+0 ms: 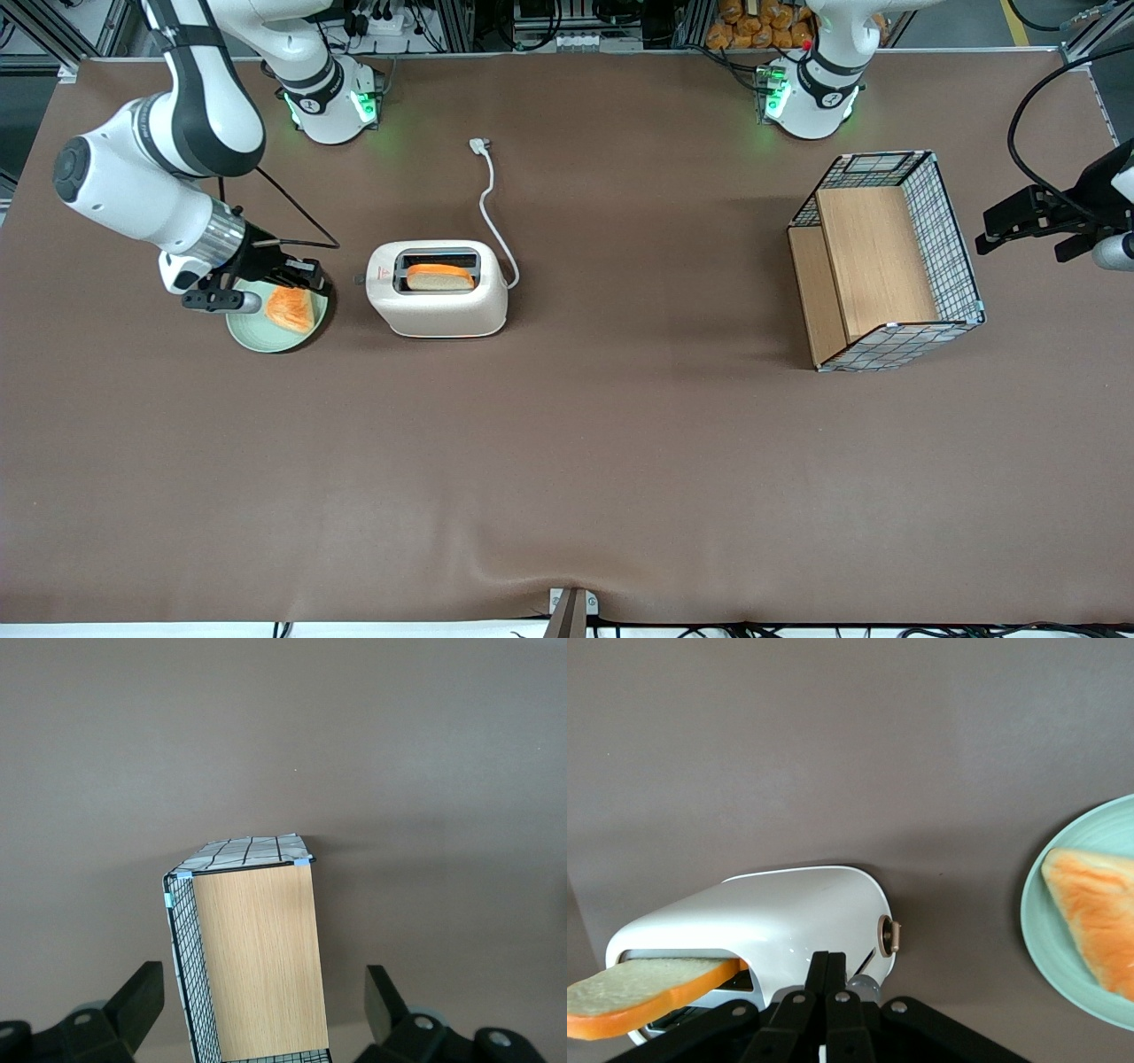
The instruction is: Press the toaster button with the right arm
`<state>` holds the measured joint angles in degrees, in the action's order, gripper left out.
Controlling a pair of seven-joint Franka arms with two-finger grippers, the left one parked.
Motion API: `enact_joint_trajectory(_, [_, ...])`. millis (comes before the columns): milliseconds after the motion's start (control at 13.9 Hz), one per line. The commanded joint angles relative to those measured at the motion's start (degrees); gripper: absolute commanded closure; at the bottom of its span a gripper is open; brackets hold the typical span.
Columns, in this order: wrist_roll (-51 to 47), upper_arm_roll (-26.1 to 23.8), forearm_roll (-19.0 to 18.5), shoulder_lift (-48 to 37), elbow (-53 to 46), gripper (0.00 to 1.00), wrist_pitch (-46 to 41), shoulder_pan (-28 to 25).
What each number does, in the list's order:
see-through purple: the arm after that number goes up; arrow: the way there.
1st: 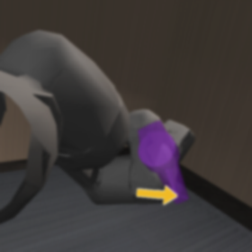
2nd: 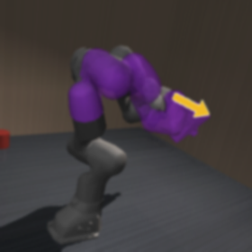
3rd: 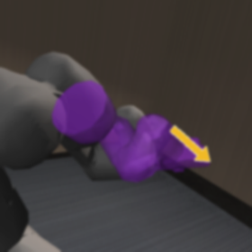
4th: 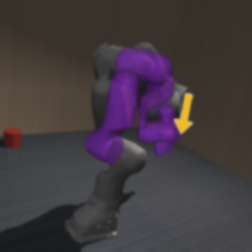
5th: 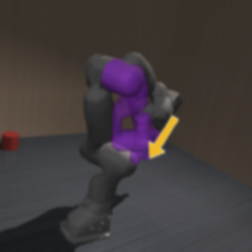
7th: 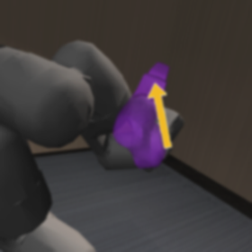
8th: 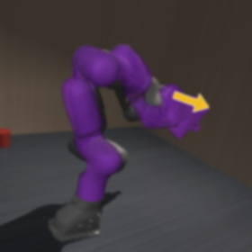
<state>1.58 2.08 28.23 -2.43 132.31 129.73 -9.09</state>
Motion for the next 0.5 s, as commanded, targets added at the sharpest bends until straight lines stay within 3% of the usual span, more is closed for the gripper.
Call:
enact_joint_trajectory(0, [0.4,0.3,2.6,-0.8,2.3,1.0,2.0,-0.8])
enact_joint_trajectory(430, [2.5,0.3,6.4,-0.2,3.6,1.0,1.9,-0.6])
